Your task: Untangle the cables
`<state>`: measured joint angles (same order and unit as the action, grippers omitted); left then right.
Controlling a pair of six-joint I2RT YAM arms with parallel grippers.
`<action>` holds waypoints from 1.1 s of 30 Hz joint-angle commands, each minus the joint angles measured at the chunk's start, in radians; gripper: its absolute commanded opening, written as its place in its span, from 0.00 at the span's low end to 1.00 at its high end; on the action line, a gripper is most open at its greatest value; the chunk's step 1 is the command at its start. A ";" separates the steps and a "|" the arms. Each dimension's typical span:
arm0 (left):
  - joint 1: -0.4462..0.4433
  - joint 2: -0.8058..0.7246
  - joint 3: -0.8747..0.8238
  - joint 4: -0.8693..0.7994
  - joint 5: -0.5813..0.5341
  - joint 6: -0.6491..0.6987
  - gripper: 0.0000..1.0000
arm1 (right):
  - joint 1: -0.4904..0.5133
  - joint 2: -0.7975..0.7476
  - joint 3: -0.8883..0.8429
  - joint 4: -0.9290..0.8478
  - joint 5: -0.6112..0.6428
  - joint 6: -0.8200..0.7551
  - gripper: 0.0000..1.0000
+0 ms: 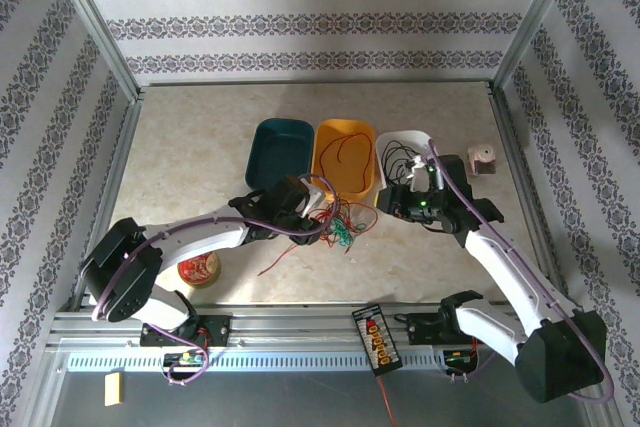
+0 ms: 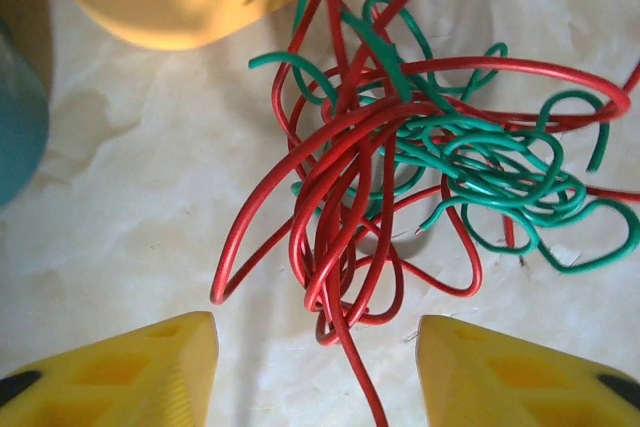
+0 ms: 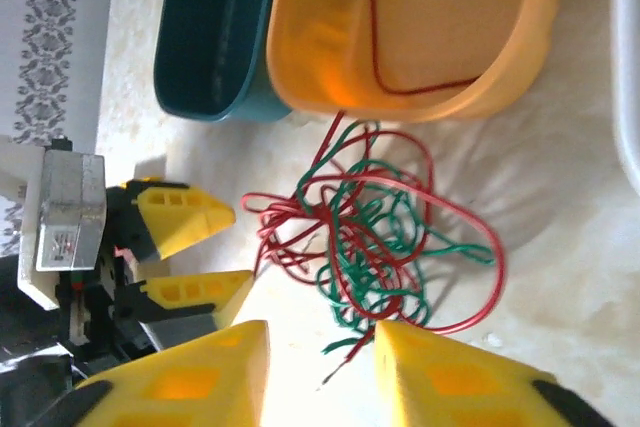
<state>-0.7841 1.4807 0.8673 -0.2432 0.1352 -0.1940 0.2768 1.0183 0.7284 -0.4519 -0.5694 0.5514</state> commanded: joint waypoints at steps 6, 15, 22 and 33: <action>-0.040 -0.049 0.063 -0.057 0.106 0.116 0.65 | 0.061 0.131 -0.053 0.035 0.081 0.023 0.45; -0.139 0.170 0.232 -0.128 0.152 0.186 0.70 | 0.022 0.277 -0.046 0.125 0.137 0.066 0.44; -0.139 0.298 0.255 -0.104 0.053 0.179 0.70 | 0.033 0.367 -0.048 0.211 0.119 0.092 0.36; -0.138 0.311 0.140 0.113 0.011 0.129 0.33 | 0.082 0.391 -0.033 0.234 0.133 0.090 0.00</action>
<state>-0.9218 1.7844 1.0378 -0.1932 0.1528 -0.0494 0.3515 1.4246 0.6807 -0.2329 -0.4496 0.6479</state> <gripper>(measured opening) 0.386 0.050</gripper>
